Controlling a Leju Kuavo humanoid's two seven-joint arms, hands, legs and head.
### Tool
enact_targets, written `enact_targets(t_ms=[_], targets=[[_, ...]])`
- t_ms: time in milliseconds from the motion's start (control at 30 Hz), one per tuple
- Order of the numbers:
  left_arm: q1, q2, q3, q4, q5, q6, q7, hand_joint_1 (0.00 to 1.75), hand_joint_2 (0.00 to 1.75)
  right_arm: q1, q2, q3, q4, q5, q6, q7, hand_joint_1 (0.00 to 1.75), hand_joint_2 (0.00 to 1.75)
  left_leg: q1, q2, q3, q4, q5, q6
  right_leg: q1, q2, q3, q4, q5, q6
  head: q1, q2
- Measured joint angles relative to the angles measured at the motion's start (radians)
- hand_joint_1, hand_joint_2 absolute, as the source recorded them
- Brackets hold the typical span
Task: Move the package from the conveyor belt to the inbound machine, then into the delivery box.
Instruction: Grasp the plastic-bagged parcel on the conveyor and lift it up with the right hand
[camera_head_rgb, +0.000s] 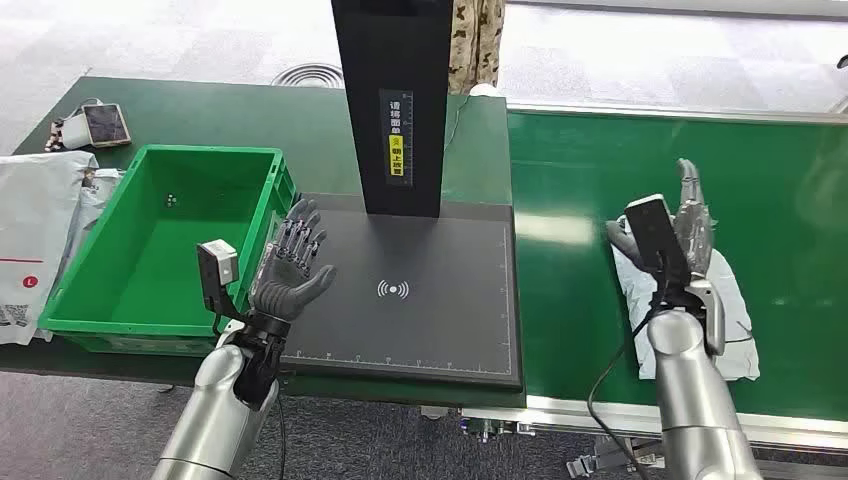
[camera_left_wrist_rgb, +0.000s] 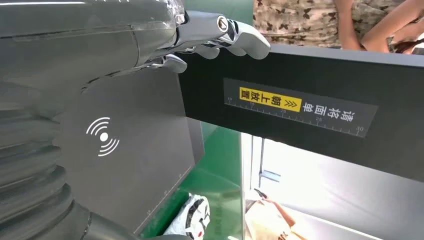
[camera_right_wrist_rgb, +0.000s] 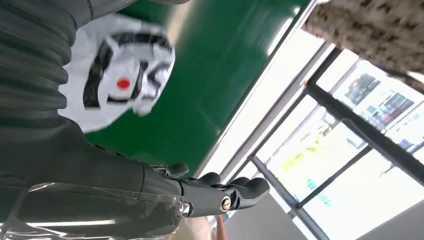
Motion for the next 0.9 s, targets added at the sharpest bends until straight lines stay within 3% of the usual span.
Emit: enact_targets(t_ms=[167,433,600,800,900], targets=[[0.0,0.003,0.001,0.0,0.0,0.002,0.0,0.0,1.75,-0.044,-0.06,-0.034,0.076,0.034,0.0,0.04,0.0,1.75,0.0,0.0,0.0,0.0,0.0,0.0,0.0,0.0,0.0,0.0,0.0,0.0,0.0,0.0],[0.012,0.009,0.001,-0.01,-0.01,0.009,0.017,0.0,1.75,-0.032,-0.126,-0.071,0.242,0.103,0.147,0.319,0.0,1.75,0.001,0.0,0.0,-0.001,0.0,0.0,0.001,0.0,-0.001,0.0,-0.001,0.0,0.0,0.0],[0.027,0.013,0.002,-0.026,-0.03,0.015,0.03,0.0,1.75,0.07,-0.122,-0.1,0.266,0.12,0.199,0.395,0.0,1.75,0.001,-0.001,-0.001,-0.001,-0.001,-0.001,0.001,-0.001,-0.001,0.0,-0.001,0.0,0.0,0.0],[0.045,0.018,0.012,-0.065,-0.042,0.021,0.044,0.0,1.75,0.147,-0.081,-0.127,0.258,0.184,0.24,0.466,0.0,1.75,0.001,0.0,-0.001,-0.002,-0.001,-0.001,0.001,0.0,-0.001,0.0,-0.002,-0.001,0.0,0.0],[0.063,0.021,0.028,-0.096,-0.043,0.019,0.058,0.0,1.75,0.146,-0.062,-0.134,0.258,0.214,0.268,0.473,1.31,1.75,0.002,0.0,0.0,-0.002,-0.001,-0.001,0.002,0.0,0.0,0.0,-0.002,-0.001,0.0,0.0]])
